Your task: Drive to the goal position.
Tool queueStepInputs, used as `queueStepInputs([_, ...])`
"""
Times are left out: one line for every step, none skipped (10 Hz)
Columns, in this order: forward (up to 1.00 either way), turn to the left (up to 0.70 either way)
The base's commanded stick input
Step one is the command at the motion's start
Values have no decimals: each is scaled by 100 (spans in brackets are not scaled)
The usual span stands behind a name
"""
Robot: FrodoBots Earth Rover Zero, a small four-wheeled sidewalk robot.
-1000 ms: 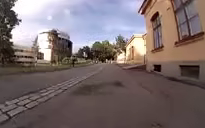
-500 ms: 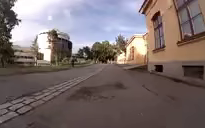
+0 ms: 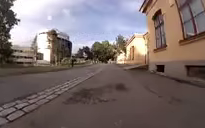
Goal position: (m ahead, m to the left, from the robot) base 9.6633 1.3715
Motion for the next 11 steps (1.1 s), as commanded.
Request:
queueStepInputs([45, 0])
queueStepInputs([45, 0])
queueStepInputs([45, 0])
queueStepInputs([45, 0])
queueStepInputs([45, 0])
queueStepInputs([45, 0])
queueStepInputs([45, 0])
queueStepInputs([45, 0])
queueStepInputs([45, 0])
queueStepInputs([45, 0])
queueStepInputs([45, 0])
